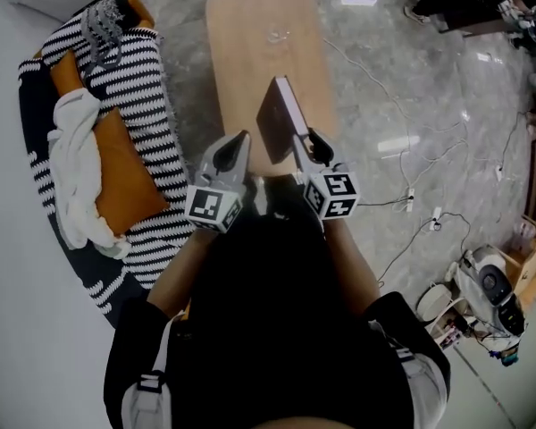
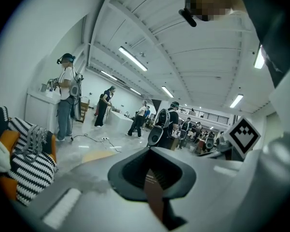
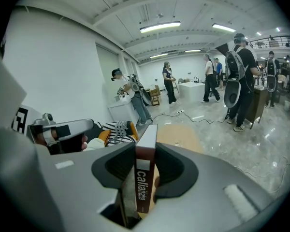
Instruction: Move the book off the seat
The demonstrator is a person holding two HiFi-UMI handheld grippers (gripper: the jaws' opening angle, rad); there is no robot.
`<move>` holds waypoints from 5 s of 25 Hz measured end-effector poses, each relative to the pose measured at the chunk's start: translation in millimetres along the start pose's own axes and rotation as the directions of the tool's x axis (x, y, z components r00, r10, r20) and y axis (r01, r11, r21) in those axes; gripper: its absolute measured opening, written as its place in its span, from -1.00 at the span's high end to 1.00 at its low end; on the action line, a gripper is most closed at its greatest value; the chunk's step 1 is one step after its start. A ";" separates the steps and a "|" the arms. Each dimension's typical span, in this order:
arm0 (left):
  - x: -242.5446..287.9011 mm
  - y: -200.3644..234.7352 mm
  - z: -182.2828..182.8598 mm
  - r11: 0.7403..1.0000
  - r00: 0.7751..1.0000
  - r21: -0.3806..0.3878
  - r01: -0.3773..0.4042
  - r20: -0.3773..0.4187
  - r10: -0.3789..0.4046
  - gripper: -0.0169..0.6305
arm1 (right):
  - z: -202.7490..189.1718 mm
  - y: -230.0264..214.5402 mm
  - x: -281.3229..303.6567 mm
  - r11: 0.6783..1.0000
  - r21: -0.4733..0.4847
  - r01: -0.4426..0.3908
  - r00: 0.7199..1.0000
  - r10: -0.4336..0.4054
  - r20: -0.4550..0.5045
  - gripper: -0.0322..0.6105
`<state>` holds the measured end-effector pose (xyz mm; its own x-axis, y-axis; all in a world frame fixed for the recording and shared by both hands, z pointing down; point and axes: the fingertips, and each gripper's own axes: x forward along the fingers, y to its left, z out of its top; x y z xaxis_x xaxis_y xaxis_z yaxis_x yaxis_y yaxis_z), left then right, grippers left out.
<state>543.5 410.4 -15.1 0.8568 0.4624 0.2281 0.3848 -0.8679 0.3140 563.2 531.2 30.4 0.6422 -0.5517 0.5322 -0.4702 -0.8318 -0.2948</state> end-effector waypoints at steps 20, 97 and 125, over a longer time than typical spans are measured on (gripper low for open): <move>71.1 16.9 -35.8 0.986 0.987 -0.061 -0.157 -0.055 0.154 0.93 | -32.1 -58.1 70.4 0.994 0.046 -0.099 0.989 0.103 -0.109 0.47; 183.4 84.2 -300.4 0.936 0.945 -0.263 -0.233 -0.288 0.154 0.93 | -307.0 -244.8 233.2 0.888 0.456 -0.062 0.967 0.167 -0.193 0.34; 148.8 87.9 -268.8 0.946 0.940 -0.204 -0.253 -0.284 0.190 0.93 | -325.2 -236.1 208.9 0.953 0.249 0.170 0.909 -0.054 -0.413 0.87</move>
<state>612.5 451.7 294.2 0.7810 0.3213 0.5355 0.0774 -0.9007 0.4276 611.6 632.1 469.2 0.3591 -0.4313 0.8276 -0.1883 -0.9020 -0.3884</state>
